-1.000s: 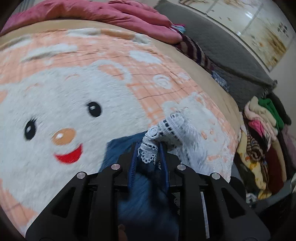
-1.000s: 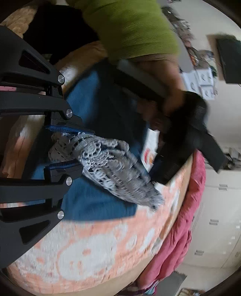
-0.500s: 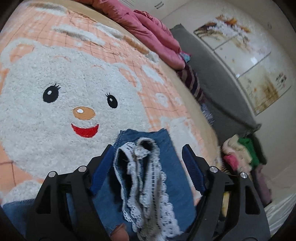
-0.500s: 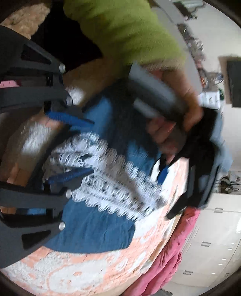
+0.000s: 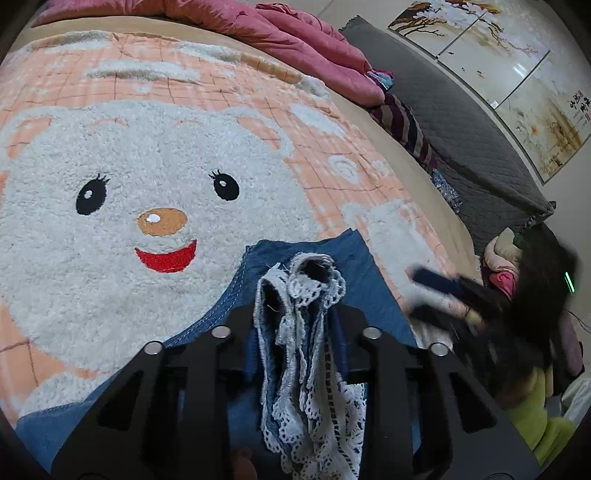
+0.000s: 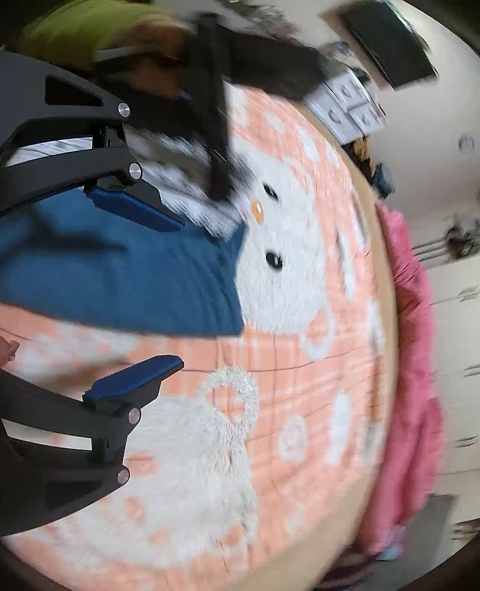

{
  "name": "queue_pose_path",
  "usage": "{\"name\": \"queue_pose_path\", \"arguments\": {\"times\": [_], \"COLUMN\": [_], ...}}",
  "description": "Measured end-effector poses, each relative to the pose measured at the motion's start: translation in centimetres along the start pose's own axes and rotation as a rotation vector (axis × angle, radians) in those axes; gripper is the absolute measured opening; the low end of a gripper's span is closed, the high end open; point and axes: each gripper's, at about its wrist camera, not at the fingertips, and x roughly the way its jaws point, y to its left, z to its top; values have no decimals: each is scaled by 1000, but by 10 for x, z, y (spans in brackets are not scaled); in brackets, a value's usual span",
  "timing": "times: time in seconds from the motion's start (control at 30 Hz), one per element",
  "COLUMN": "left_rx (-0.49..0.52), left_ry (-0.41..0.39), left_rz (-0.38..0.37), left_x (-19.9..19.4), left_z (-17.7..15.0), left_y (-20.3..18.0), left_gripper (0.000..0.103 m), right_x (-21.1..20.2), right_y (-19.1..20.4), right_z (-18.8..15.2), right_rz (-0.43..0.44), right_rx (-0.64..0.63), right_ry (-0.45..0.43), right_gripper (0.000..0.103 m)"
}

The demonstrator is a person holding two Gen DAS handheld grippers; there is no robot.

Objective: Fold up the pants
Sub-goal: 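Lift the lace edge with both tools and fold it over the denim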

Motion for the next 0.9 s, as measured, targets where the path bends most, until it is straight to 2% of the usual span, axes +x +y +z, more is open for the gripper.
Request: {"name": "queue_pose_path", "arguments": {"times": [0.03, 0.13, 0.2, 0.23, 0.27, 0.33, 0.43, 0.53, 0.6, 0.7, 0.77, 0.9], "left_rx": [3, -18, -30, -34, -35, -36, -41, -26, -8, -9, -8, 1], "left_ry": [-3, -6, -18, -23, -28, -30, -11, -7, -6, -8, -14, -51], "left_rz": [-5, -60, -94, -101, -101, -69, 23, 69, 101, 123, 137, 170], "left_x": [1, 1, -1, -1, -3, -6, -4, 1, 3, 4, 2, -18], "left_z": [0, 2, 3, 4, 5, 5, 5, 4, 3, 3, 3, 0], "left_y": [0, 4, 7, 6, 7, 7, 11, 11, 10, 12, 13, 13], "left_gripper": [20, 17, 14, 13, 13, 13, 13, 13, 14, 21, 29, 32], "right_x": [11, 40, 58, 63, 64, 53, 43, 56, 65, 58, 48, 19], "right_y": [-6, -23, -26, -27, -28, -32, -35, -21, -18, -26, -27, -29], "right_z": [8, 18, 16, 17, 15, 14, 16, 15, 12, 8, 5, 1], "right_rz": [1, 76, 162, 179, 196, 230, 226, 125, 89, 85, 54, 60], "right_rx": [28, 94, 112, 123, 128, 144, 166, 76, 60, 73, 71, 96], "right_ry": [13, 75, 122, 130, 130, 65, -3, 34, 44, 26, 1, -69], "right_gripper": [68, 68, 43, 27, 19, 15, 15, 21, 21, 33, 49, 59]}}
